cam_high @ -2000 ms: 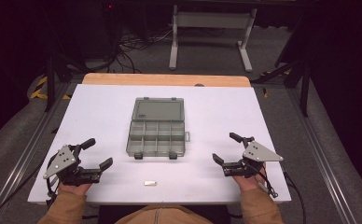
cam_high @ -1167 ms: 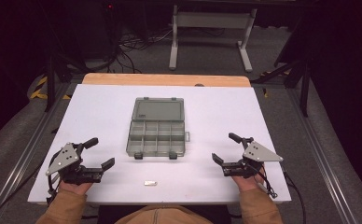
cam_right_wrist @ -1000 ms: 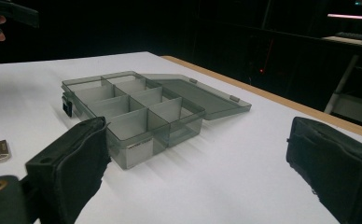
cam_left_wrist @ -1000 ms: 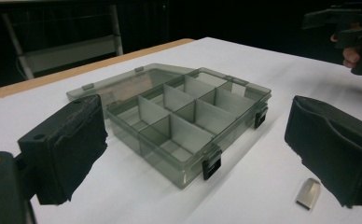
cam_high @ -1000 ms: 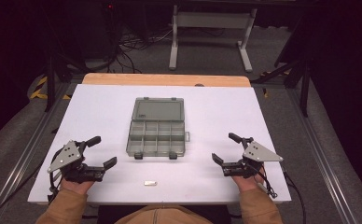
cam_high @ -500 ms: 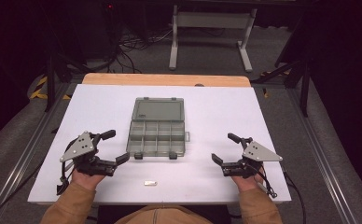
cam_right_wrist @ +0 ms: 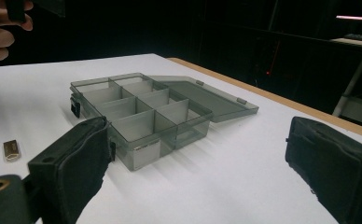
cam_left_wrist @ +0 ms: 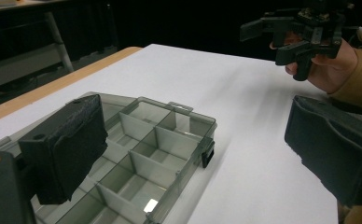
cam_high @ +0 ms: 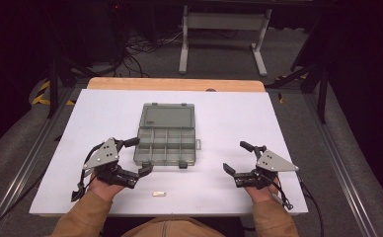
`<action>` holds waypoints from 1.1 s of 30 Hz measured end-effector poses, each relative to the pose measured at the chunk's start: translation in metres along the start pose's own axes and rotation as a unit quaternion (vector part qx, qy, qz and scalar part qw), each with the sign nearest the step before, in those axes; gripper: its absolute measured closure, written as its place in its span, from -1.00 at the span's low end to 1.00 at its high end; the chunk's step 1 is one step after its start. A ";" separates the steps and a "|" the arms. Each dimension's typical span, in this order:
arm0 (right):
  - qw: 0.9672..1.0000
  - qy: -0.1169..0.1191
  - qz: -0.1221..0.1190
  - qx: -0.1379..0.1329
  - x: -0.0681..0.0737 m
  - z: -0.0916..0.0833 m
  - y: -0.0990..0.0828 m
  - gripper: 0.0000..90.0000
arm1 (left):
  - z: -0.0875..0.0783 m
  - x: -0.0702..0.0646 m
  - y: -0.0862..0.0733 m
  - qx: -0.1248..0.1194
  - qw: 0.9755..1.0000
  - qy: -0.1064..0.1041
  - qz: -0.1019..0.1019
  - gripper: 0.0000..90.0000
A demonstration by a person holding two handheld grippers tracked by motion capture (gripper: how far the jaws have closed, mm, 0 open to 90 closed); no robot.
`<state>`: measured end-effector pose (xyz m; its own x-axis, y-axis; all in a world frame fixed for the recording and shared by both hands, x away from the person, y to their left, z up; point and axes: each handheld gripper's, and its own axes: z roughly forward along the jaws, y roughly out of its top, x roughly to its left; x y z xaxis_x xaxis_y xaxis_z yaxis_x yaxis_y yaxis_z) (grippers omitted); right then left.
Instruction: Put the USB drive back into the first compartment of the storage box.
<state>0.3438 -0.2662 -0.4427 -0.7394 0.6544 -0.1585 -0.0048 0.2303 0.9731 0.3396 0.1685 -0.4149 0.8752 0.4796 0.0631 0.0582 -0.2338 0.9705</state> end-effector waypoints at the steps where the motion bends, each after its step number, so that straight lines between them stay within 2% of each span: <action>1: 1.000 0.001 0.001 0.000 0.000 0.000 0.000 -0.84 | 0.002 -0.001 0.001 0.003 1.000 -0.004 -0.003 -0.86; 10: 1.000 0.004 0.004 0.002 0.000 0.000 -0.001 -0.84 | 0.016 -0.006 0.005 0.026 0.999 -0.042 -0.001 -0.81; 17: 1.000 0.007 0.004 0.004 0.000 0.001 -0.001 -0.84 | 0.021 -0.008 0.007 0.040 0.998 -0.055 0.006 -0.78; 22: 1.000 0.008 0.003 0.006 0.000 0.002 -0.001 -0.84 | 0.024 -0.008 0.007 0.053 0.995 -0.079 0.012 -0.75; 25: 1.000 0.009 0.003 0.006 0.000 0.002 -0.001 -0.84 | 0.025 -0.007 0.008 0.069 0.994 -0.086 0.013 -0.73; 27: 1.000 0.009 0.002 0.007 0.000 0.002 -0.001 -0.84 | 0.026 -0.007 0.009 0.084 0.992 -0.095 0.013 -0.71; 30: 1.000 0.012 0.003 0.008 0.000 0.003 -0.002 -0.84 | 0.028 -0.008 0.009 0.097 0.990 -0.097 0.015 -0.70; 31: 1.000 0.012 0.002 0.009 0.000 0.003 -0.002 -0.84 | 0.029 -0.009 0.010 0.110 0.989 -0.098 0.020 -0.70; 33: 1.000 0.013 0.000 0.009 0.001 0.003 -0.002 -0.84 | 0.030 -0.010 0.011 0.122 0.987 -0.097 0.026 -0.69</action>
<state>0.3456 -0.2639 -0.4449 -0.7562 0.6360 -0.1537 0.0074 0.2432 0.9700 0.3461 0.1359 -0.4114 0.9542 0.2963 0.0417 0.1049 -0.4615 0.8809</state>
